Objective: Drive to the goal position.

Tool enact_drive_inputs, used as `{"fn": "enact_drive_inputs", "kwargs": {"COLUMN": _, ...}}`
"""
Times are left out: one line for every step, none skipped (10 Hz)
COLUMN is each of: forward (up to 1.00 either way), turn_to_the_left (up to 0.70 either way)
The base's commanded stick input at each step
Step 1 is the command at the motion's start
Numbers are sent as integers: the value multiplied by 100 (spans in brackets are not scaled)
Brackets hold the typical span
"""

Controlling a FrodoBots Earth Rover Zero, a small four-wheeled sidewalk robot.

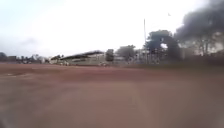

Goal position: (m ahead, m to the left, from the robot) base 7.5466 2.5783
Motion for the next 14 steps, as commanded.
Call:
{"fn": "enact_drive_inputs", "kwargs": {"forward": 70, "turn_to_the_left": 0}}
{"fn": "enact_drive_inputs", "kwargs": {"forward": 70, "turn_to_the_left": 0}}
{"fn": "enact_drive_inputs", "kwargs": {"forward": 70, "turn_to_the_left": 0}}
{"fn": "enact_drive_inputs", "kwargs": {"forward": 70, "turn_to_the_left": 0}}
{"fn": "enact_drive_inputs", "kwargs": {"forward": 70, "turn_to_the_left": 0}}
{"fn": "enact_drive_inputs", "kwargs": {"forward": 70, "turn_to_the_left": 0}}
{"fn": "enact_drive_inputs", "kwargs": {"forward": 70, "turn_to_the_left": 0}}
{"fn": "enact_drive_inputs", "kwargs": {"forward": 70, "turn_to_the_left": 0}}
{"fn": "enact_drive_inputs", "kwargs": {"forward": 70, "turn_to_the_left": 0}}
{"fn": "enact_drive_inputs", "kwargs": {"forward": 70, "turn_to_the_left": 0}}
{"fn": "enact_drive_inputs", "kwargs": {"forward": 70, "turn_to_the_left": 0}}
{"fn": "enact_drive_inputs", "kwargs": {"forward": 70, "turn_to_the_left": 0}}
{"fn": "enact_drive_inputs", "kwargs": {"forward": 70, "turn_to_the_left": 0}}
{"fn": "enact_drive_inputs", "kwargs": {"forward": 70, "turn_to_the_left": 0}}
